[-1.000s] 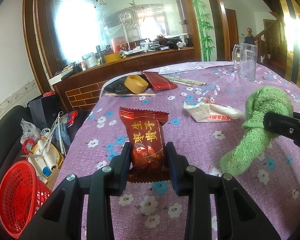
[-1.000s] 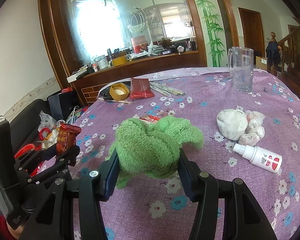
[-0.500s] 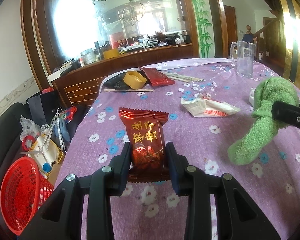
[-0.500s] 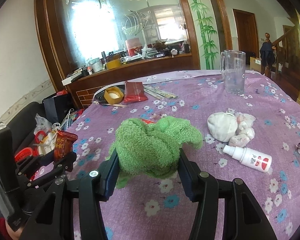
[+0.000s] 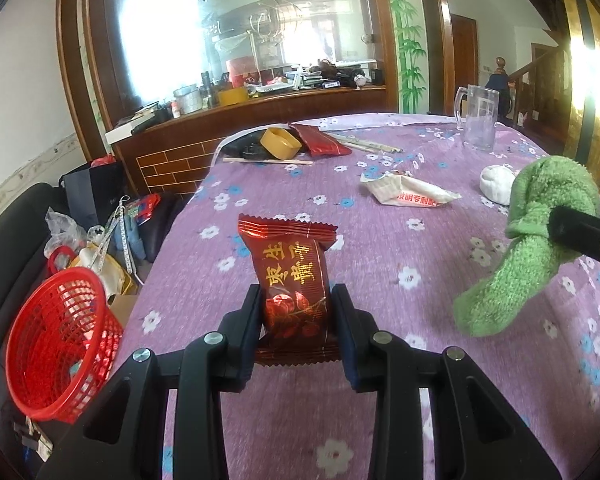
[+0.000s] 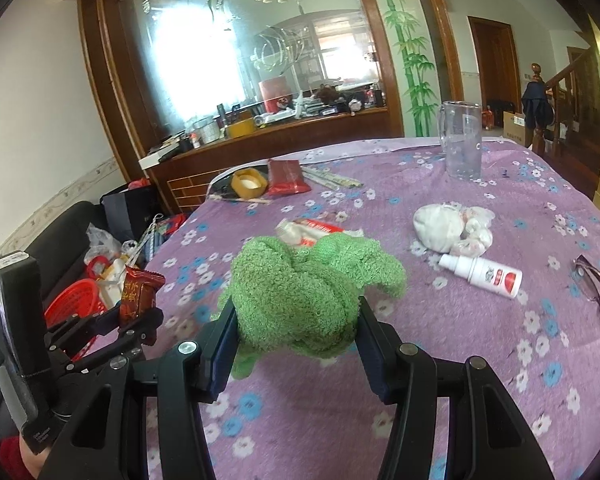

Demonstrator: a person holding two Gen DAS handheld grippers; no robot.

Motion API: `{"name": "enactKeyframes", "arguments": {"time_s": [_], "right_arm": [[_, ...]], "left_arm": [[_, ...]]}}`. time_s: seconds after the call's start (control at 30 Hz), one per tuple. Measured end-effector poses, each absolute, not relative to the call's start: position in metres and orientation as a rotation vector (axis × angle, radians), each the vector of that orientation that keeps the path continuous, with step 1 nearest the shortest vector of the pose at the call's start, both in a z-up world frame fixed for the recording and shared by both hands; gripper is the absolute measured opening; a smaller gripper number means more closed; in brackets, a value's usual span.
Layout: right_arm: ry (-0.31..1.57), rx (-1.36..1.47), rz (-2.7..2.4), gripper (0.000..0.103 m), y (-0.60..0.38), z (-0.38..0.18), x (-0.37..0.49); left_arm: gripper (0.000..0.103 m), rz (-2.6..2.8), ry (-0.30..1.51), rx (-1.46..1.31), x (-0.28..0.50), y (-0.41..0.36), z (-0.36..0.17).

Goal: Collect trash
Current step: 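Lift the candy packet with the left tool while the right tool lifts the green towel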

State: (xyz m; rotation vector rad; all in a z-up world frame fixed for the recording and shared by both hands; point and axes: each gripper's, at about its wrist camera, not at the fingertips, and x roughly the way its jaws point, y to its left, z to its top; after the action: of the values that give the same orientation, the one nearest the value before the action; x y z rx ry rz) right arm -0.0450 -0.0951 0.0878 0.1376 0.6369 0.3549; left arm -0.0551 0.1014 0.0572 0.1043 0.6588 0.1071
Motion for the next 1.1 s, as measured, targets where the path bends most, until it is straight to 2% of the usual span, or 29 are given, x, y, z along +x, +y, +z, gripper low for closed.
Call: {"name": "enactKeyframes", "arguments": {"time_s": [1.1], "right_arm": [[0.646,0.044,0.405,0.059,-0.04,0.096,-0.066]], "left_arm": [[0.033,0.158,0.64,0.02,-0.092,0.15,0.06]]}}
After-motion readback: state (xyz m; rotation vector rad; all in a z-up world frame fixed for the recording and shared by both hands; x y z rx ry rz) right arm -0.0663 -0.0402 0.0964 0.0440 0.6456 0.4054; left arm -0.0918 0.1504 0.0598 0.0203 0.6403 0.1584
